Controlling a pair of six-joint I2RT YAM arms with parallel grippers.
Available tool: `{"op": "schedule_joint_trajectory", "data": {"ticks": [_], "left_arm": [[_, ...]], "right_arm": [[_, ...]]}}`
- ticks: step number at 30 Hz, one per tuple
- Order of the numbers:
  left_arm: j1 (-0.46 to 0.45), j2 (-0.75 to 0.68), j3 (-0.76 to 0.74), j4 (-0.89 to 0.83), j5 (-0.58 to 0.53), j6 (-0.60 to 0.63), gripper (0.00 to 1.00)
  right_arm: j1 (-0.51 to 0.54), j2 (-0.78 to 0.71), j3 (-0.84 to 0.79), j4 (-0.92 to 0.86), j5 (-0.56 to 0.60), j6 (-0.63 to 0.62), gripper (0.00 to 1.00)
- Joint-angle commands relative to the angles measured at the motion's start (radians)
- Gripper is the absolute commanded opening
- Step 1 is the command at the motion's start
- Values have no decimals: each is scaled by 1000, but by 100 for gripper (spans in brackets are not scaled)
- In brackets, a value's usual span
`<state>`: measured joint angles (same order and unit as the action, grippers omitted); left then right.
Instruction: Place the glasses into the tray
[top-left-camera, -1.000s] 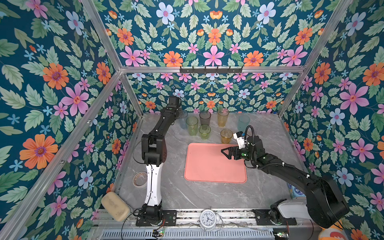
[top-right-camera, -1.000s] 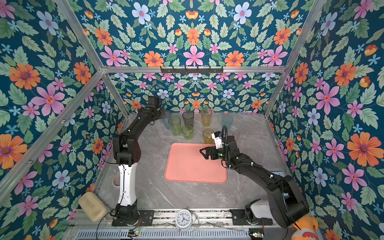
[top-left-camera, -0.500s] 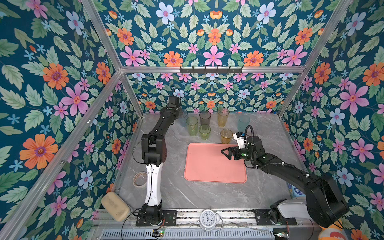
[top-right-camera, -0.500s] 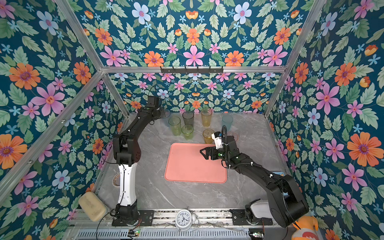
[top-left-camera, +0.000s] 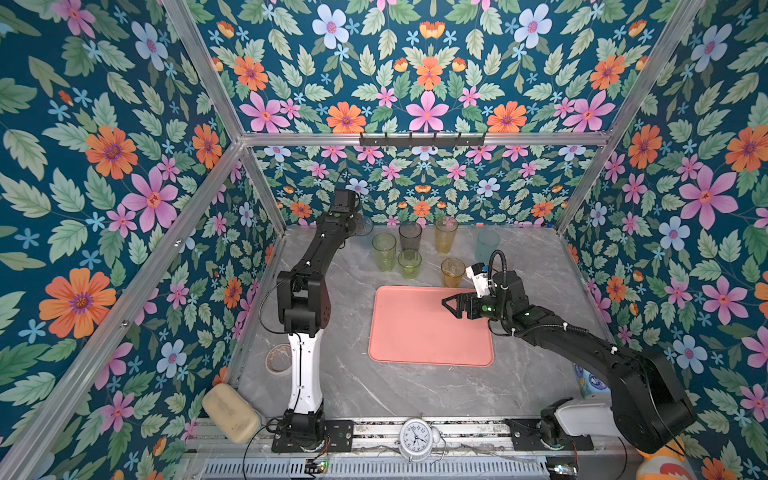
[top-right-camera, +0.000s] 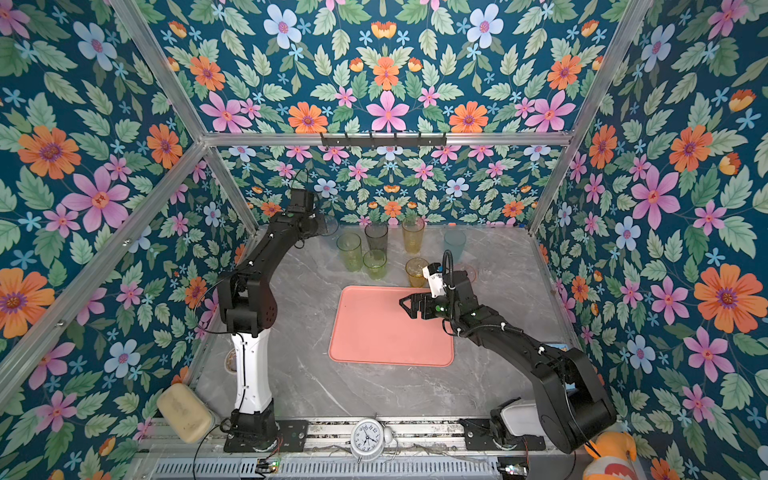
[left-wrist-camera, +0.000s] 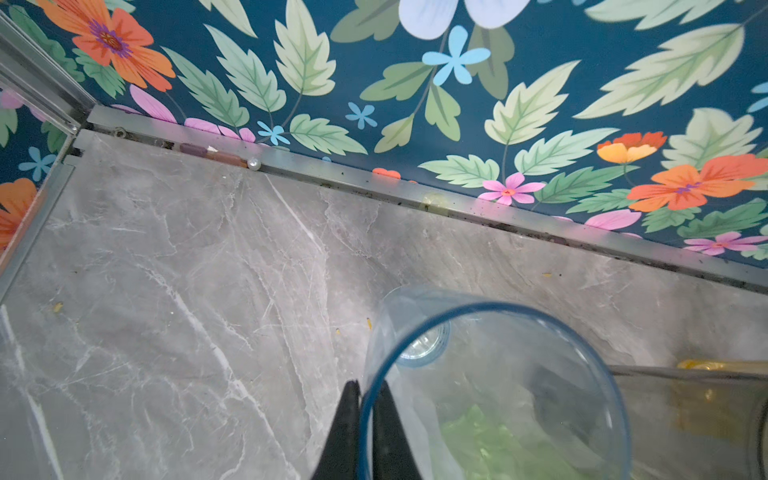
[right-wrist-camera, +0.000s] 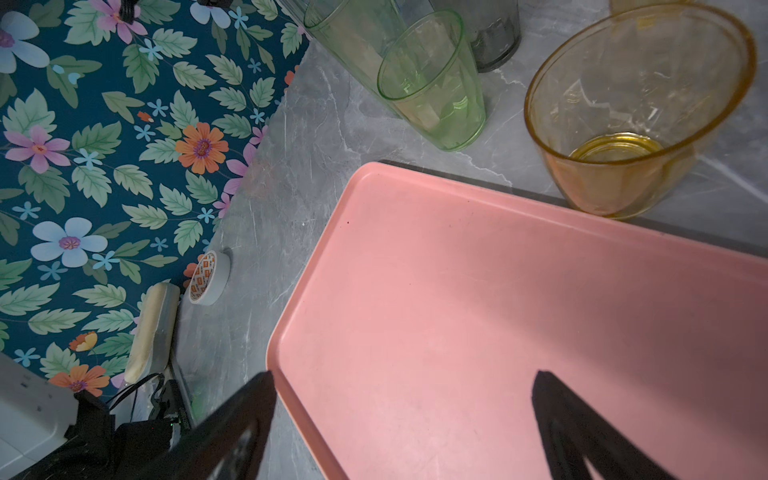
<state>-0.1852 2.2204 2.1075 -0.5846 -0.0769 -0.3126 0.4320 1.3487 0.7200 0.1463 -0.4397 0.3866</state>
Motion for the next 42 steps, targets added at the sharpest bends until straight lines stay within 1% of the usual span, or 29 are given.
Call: {"op": "schedule_joint_trajectory", "data": {"ticks": [1,6,15,17,22,28,33,37,38,42], "left_arm": [[0,-34,-7,-17,-12,3,4],[0,-94,-12,-96,-18,15,2],[-2,-228,-44,-255,-47,21,1],[-5,-264,-74,-284,-54,24,1],[-31,-370,-188,-295,-74,32,2],[-98,-472,-300,-301,-86,15,1],[-191,-559,-430,-277,-92,-18,1],[-245,-602,-500,-271,-76,-46,1],[-257,-611,-517,-232,-72,-49,1],[-294,-627,-576,-190,-41,-71,1]], "right_arm": [[1,-7,5,-2,-9,-4,97],[1,-21,4,-10,-2,-3,97],[1,-22,4,-12,-1,-5,97],[0,-23,4,-12,-1,-3,97],[0,-26,5,-14,0,-3,97],[1,-19,7,-18,10,-3,97],[1,-27,4,-18,31,-2,97],[1,-27,-2,-7,47,4,97],[1,-26,-2,-6,47,7,97],[1,-17,1,-3,44,9,97]]}}
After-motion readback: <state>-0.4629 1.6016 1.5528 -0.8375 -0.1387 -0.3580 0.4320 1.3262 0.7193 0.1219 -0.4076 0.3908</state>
